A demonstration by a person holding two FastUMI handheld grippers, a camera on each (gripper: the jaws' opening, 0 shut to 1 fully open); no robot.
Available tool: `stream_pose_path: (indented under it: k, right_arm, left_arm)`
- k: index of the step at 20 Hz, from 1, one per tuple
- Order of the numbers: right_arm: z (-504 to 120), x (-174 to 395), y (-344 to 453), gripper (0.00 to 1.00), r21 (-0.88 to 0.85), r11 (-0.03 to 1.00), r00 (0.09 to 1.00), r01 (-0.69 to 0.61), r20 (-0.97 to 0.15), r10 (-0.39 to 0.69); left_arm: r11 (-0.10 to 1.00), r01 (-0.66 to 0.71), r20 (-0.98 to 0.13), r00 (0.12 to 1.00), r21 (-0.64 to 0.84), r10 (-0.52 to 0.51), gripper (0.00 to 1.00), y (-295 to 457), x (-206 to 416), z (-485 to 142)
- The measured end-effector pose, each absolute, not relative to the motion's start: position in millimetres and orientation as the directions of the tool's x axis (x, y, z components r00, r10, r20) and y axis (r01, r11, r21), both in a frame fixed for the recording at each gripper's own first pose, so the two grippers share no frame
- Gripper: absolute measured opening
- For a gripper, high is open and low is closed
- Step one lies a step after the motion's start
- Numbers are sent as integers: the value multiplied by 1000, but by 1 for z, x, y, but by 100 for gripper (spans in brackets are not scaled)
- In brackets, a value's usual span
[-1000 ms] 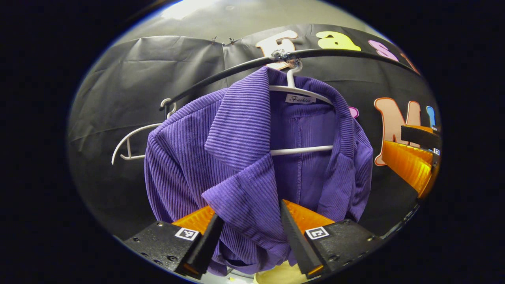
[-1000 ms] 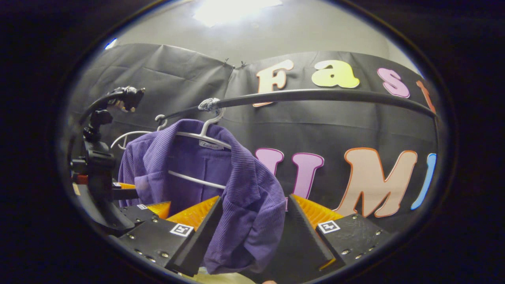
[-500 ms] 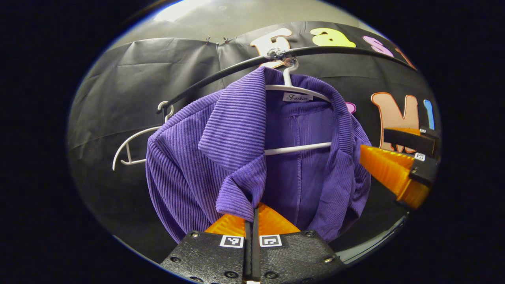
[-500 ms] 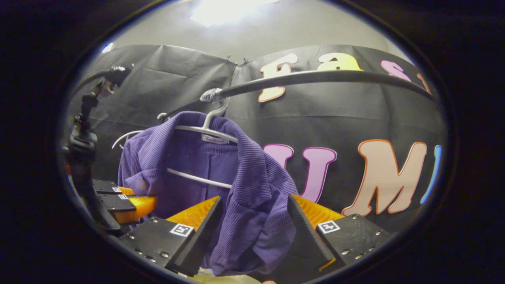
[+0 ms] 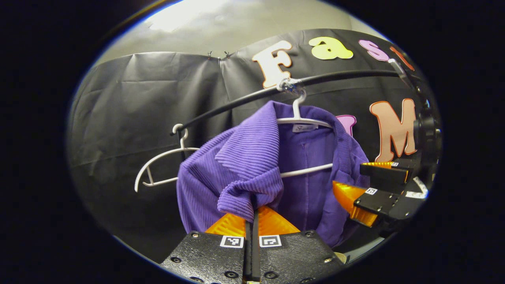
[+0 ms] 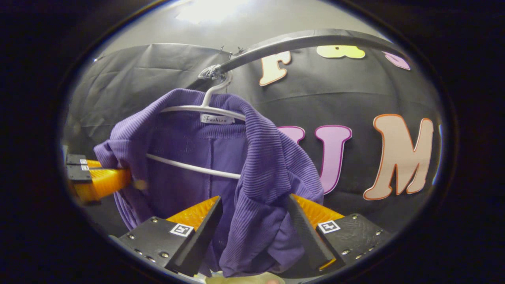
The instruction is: Grasp the clothes on the hanger with both hands and then place them into the laundry hamper below.
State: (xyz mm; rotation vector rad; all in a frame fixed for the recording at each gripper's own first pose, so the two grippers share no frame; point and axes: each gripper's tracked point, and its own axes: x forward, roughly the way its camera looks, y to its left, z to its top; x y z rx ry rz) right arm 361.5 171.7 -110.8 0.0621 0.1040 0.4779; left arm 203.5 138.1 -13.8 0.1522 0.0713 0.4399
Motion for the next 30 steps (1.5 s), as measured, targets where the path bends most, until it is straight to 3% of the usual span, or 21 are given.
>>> stream_pose_path:
  k: [2,3,5,6,7,8,13,15,17,20,21,30]
  right_arm:
    - [-116,366,179,94,75,895,890,-440,-95,445]
    - [-119,367,180,99,70,900,895,-430,-102,435]
    - [-123,370,185,99,62,904,898,-422,-109,427]
    - [-124,373,186,94,55,907,900,-418,-109,421]
    - [-125,375,187,99,46,911,904,-411,-110,413]
    - [-125,376,186,94,41,914,907,-403,-113,405]
    - [-133,383,178,45,15,936,926,-352,-142,351]
    - [-135,383,172,42,12,943,930,-332,-163,330]
    - [-132,384,160,12,6,955,941,-296,-169,293]
    - [-122,384,136,13,-35,972,962,-230,-156,222]
    - [-117,385,132,0,-41,973,965,-227,-145,219]
    - [-62,407,74,3,-146,986,997,-74,-7,74]
  left_arm:
    - [876,-456,-15,886,159,464,0,152,194,-1]
    - [866,-474,-4,877,159,480,0,157,190,5]
    - [847,-504,19,861,168,509,0,165,183,17]
    - [839,-515,31,855,175,518,0,168,180,21]
    - [833,-522,44,851,182,523,0,170,178,26]
    - [828,-528,52,847,187,528,0,170,176,30]
    - [806,-562,87,827,187,556,0,178,172,46]
    - [793,-579,105,815,190,570,0,183,170,52]
    - [779,-596,120,803,193,584,2,191,170,56]
    - [762,-618,135,786,193,604,0,201,167,62]
    - [759,-624,140,781,186,609,0,204,167,64]
    - [717,-663,183,749,217,637,0,233,170,75]
